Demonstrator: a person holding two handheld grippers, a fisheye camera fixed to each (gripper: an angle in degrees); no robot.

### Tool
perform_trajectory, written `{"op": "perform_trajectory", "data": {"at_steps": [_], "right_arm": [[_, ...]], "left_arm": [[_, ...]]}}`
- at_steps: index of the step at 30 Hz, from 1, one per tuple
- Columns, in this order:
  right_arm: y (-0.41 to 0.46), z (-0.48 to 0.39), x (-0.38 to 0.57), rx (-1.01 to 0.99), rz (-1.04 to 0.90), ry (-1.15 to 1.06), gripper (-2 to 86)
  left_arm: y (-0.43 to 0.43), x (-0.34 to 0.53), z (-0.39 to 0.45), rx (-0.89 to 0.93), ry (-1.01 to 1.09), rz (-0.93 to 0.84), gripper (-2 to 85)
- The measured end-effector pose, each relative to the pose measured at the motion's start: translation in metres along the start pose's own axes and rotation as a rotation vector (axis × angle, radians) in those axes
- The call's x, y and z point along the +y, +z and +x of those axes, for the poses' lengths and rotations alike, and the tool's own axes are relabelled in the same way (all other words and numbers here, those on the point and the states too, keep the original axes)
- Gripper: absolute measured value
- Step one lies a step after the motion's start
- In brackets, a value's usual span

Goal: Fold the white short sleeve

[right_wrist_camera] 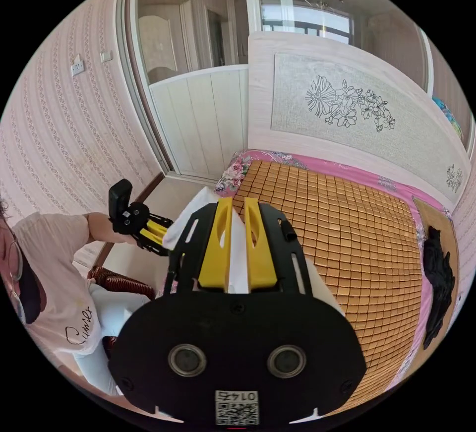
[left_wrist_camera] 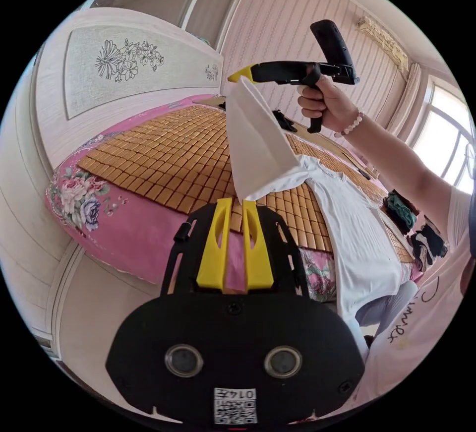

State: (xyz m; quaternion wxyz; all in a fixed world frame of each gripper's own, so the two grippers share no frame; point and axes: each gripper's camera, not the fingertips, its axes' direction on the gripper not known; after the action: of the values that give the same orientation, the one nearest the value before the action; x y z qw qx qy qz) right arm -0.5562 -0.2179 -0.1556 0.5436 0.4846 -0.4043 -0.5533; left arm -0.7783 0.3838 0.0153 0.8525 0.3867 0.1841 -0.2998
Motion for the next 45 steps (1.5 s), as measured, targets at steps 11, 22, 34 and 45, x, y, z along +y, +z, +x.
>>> {"op": "perform_trajectory", "data": {"at_steps": [11, 22, 34, 45], "right_arm": [[0.026, 0.063, 0.100, 0.204, -0.226, 0.300, 10.7], [0.060, 0.111, 0.164, 0.347, -0.400, 0.517, 0.4], [0.033, 0.119, 0.150, 0.359, -0.340, 0.557, -0.7], [-0.058, 0.083, 0.170, 0.205, -0.206, 0.562, 1.8]], "left_arm": [[-0.015, -0.012, 0.030, -0.038, 0.080, -0.036, 6.8], [0.021, -0.067, 0.023, -0.133, 0.107, -0.127, 0.2], [0.009, -0.162, -0.109, -0.471, -0.107, -0.161, 2.4], [0.023, -0.141, -0.068, -0.183, -0.084, -0.210, 4.7]]}}
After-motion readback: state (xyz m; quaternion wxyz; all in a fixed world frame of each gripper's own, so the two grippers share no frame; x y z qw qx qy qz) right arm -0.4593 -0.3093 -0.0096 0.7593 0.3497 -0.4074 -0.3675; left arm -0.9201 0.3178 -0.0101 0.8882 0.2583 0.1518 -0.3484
